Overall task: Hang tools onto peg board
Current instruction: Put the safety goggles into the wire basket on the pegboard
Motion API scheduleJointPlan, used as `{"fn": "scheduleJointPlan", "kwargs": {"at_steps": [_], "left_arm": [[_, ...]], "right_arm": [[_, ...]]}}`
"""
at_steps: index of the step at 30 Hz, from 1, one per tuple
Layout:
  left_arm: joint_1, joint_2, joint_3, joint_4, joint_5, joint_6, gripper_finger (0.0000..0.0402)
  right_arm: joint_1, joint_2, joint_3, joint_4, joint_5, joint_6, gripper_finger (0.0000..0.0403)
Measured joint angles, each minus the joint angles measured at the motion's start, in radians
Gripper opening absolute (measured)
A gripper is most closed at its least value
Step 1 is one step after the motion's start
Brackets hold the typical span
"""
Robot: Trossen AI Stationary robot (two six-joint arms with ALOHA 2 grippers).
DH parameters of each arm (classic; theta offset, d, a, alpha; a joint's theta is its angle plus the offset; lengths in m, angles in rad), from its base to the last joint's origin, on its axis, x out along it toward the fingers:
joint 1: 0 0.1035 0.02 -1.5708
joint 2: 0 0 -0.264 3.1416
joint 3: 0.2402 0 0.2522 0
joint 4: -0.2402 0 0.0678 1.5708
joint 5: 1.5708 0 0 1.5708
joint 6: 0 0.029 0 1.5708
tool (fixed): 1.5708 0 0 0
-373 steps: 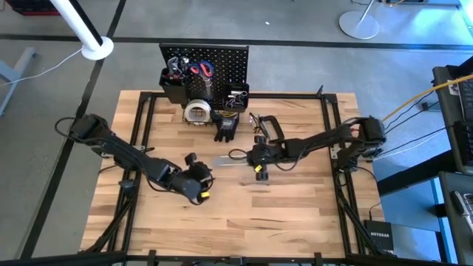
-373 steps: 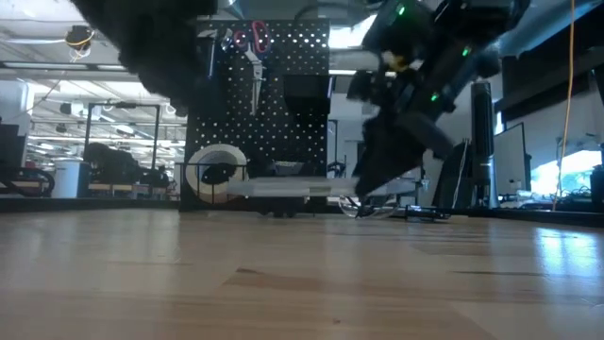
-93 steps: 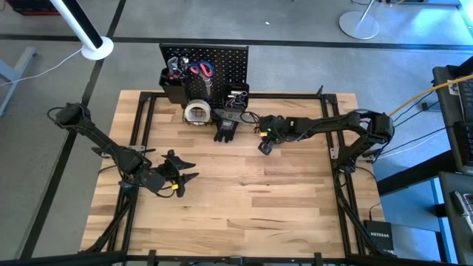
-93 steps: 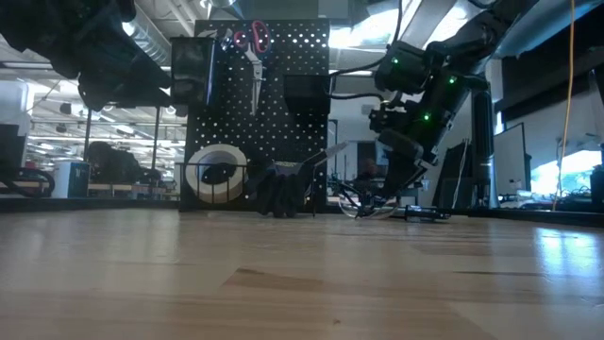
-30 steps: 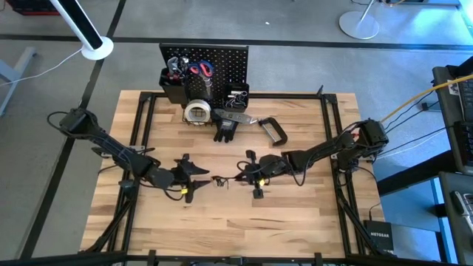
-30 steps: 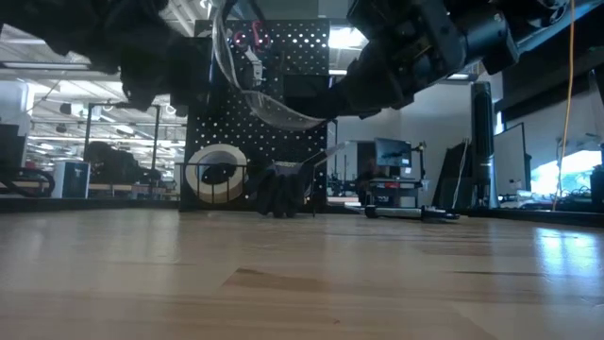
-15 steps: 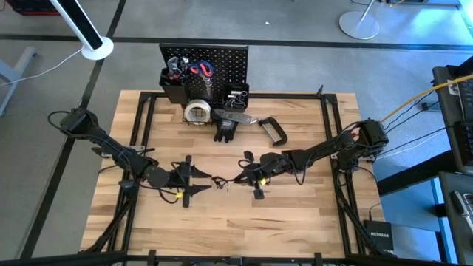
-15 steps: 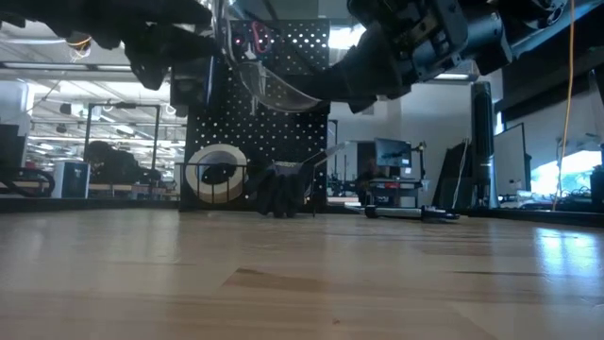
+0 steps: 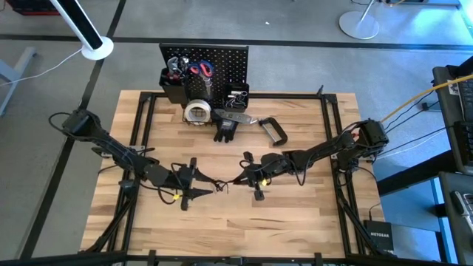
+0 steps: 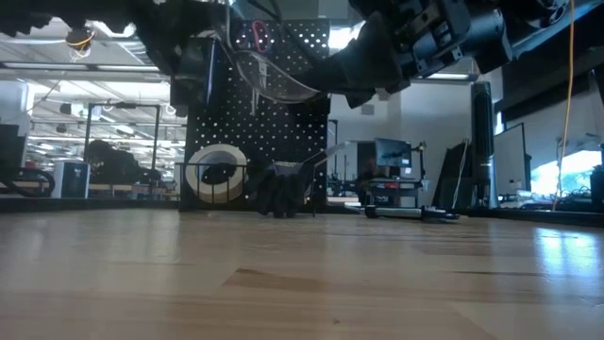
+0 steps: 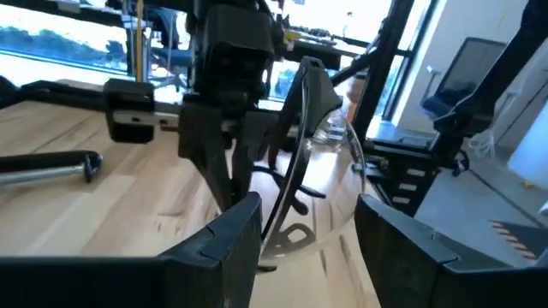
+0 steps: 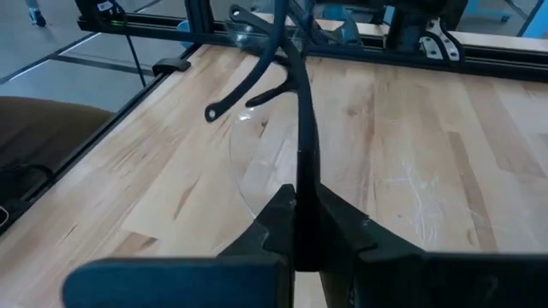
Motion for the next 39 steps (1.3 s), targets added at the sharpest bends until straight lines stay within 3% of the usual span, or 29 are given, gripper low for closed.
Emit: {"fn": "scheduleJointPlan", "kwargs": {"at_steps": [8,16,21,26,34,39], "left_arm": [[0.031,0.060,0.000,0.082,0.186,-0.010,0.0150],[0.055,0.060,0.000,0.090,0.211,0.002,0.0057],[0.058,0.060,0.001,0.102,0.216,-0.007,0.0016],[0.060,0.060,-0.003,0.083,0.187,-0.009,0.0014],[0.059,0.008,-0.002,0.007,0.152,-0.010,0.0004],[0.077,0.005,-0.001,-0.033,0.102,-0.026,0.0009]], "right_arm": [[0.002,0.000,0.000,0.003,0.006,0.000,0.0030],[0.000,0.000,0.000,0.004,-0.011,0.054,0.0034],[-0.004,0.000,0.000,0.010,-0.006,0.137,0.0060],[-0.001,-0.019,0.000,-0.056,-0.019,0.159,0.0118],[-0.015,-0.226,0.001,-0.367,-0.002,0.156,0.0182],[-0.004,-0.221,-0.009,-0.229,-0.002,0.155,0.0190]]}}
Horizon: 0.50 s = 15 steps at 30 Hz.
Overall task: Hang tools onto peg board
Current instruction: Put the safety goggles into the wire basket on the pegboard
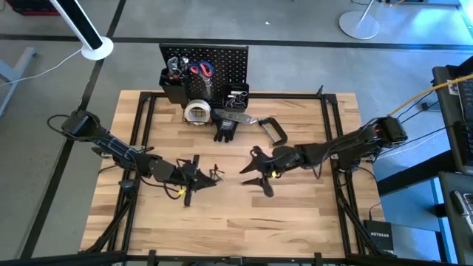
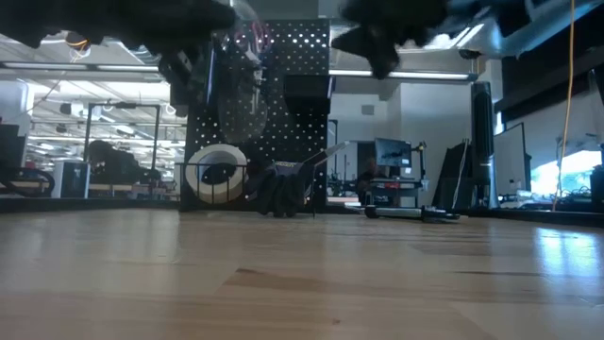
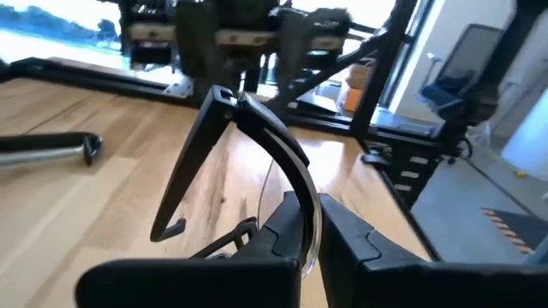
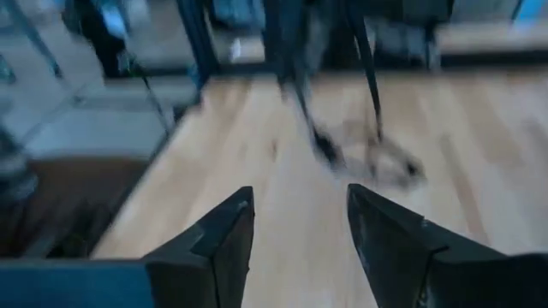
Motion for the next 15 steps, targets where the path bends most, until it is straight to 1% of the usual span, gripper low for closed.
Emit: {"fn": "scheduleJointPlan", "kwargs": {"at_steps": [2,4,8,10,12,15], "left_arm": [[0.009,0.000,0.000,-0.019,-0.001,-0.014,0.0009],[0.013,0.000,0.000,-0.036,-0.004,-0.019,0.0006],[0.013,0.000,0.001,-0.041,0.000,-0.020,0.0006],[0.013,0.000,0.001,-0.042,0.000,-0.019,0.0008],[0.013,0.000,0.001,-0.049,0.002,-0.020,0.0010],[0.013,0.000,0.001,-0.093,0.019,-0.014,0.0008]], "right_arm": [[0.005,0.049,-0.014,0.152,0.037,-0.014,0.0190],[0.005,0.112,-0.020,0.269,0.060,-0.020,0.0190],[0.003,0.207,-0.019,0.451,0.062,-0.001,0.0190],[-0.004,0.239,-0.019,0.537,0.095,-0.001,0.0190],[-0.004,0.259,-0.017,0.576,0.114,0.001,0.0190],[-0.005,0.273,-0.018,0.549,0.116,0.001,0.0190]]}}
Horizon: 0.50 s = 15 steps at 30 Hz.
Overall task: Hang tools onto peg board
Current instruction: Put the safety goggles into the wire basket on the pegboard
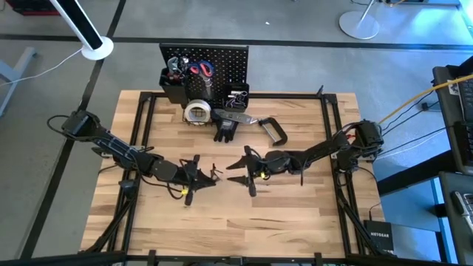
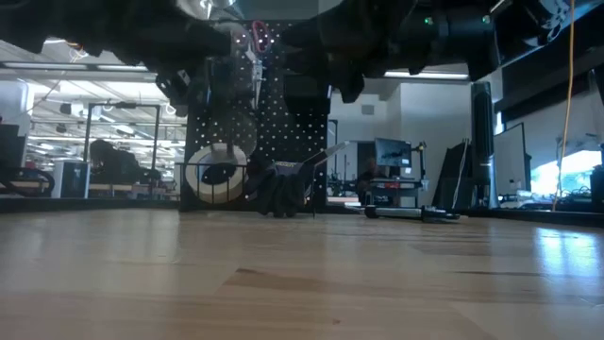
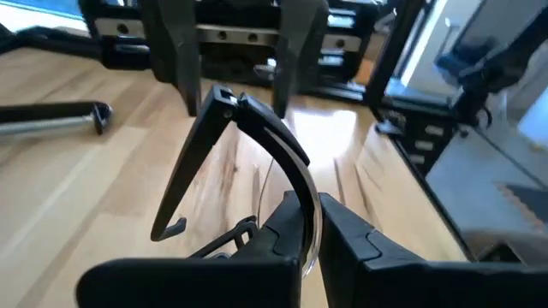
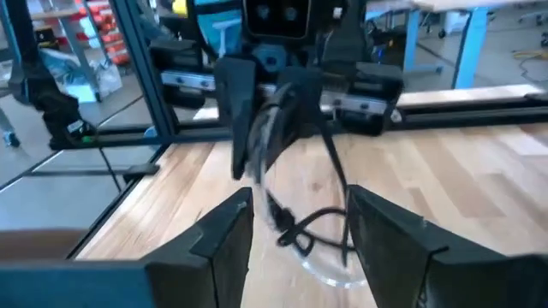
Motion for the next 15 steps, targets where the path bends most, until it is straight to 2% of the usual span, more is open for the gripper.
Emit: {"fn": "scheduleJointPlan", "kwargs": {"at_steps": [5,12,15], "left_arm": [[0.023,0.000,0.000,-0.056,0.013,0.000,0.0007],[0.058,0.000,0.000,0.010,0.157,0.042,0.0006],[0.078,0.000,0.000,0.031,0.185,0.063,0.0005]], "right_arm": [[0.003,0.000,-0.001,-0.031,-0.003,-0.001,0.0190],[0.003,0.000,-0.001,-0.031,-0.048,0.003,0.0190],[0.003,0.000,0.002,-0.026,-0.056,0.005,0.0190]]}}
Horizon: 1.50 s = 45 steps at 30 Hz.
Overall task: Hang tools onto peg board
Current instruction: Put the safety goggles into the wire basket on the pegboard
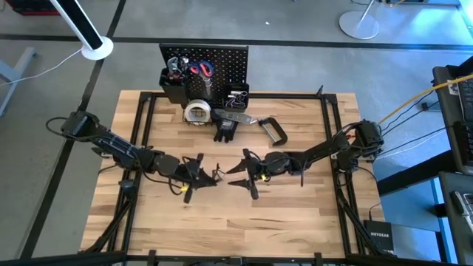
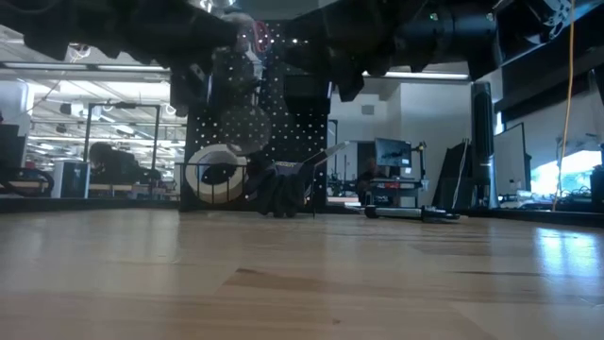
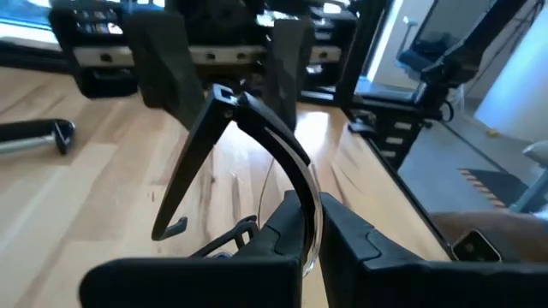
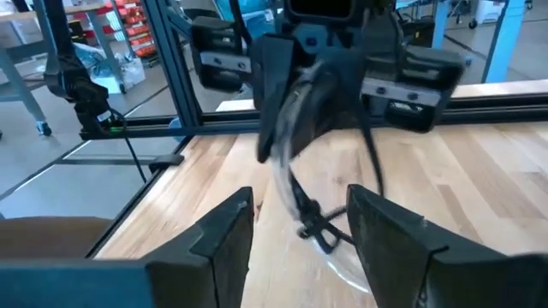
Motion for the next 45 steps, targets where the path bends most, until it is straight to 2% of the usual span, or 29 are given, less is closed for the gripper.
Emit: {"fn": "scheduleJointPlan", "kwargs": {"at_steps": [6,9,14,19,21,26,30,37,41,45], "left_arm": [[0.022,0.000,0.000,0.018,0.001,0.011,0.0008],[0.022,0.000,0.000,0.015,0.001,0.013,0.0005],[0.026,0.000,0.000,0.013,0.003,0.016,0.0009],[0.043,0.000,-0.001,0.008,0.004,0.017,0.0012],[0.046,0.000,-0.001,0.008,0.011,0.022,0.0014],[0.052,-0.002,-0.001,0.011,0.006,0.038,0.0023],[0.054,-0.002,-0.001,0.012,-0.003,0.077,0.0041],[0.126,-0.007,-0.001,-0.025,0.000,0.099,0.0118],[0.154,-0.080,-0.001,-0.130,0.000,0.182,0.0158],[0.172,-0.195,0.000,-0.235,0.000,0.252,0.0177]], "right_arm": [[0.000,0.066,0.064,0.002,-0.012,0.001,0.0189],[0.000,0.097,0.085,-0.008,-0.014,0.001,0.0171],[0.000,0.098,0.091,0.004,-0.027,-0.027,0.0101],[-0.002,0.098,0.090,-0.006,0.017,-0.035,0.0025],[-0.001,0.098,0.089,0.005,0.022,-0.046,0.0010],[-0.002,0.098,0.088,0.020,0.028,-0.084,0.0021],[-0.005,0.098,0.088,0.020,0.027,-0.115,0.0007],[-0.018,0.098,0.091,0.019,0.051,-0.139,0.0005],[-0.017,0.051,0.091,0.002,0.102,-0.182,0.0007],[-0.017,-0.035,0.087,-0.053,0.157,-0.221,0.0005]]}}
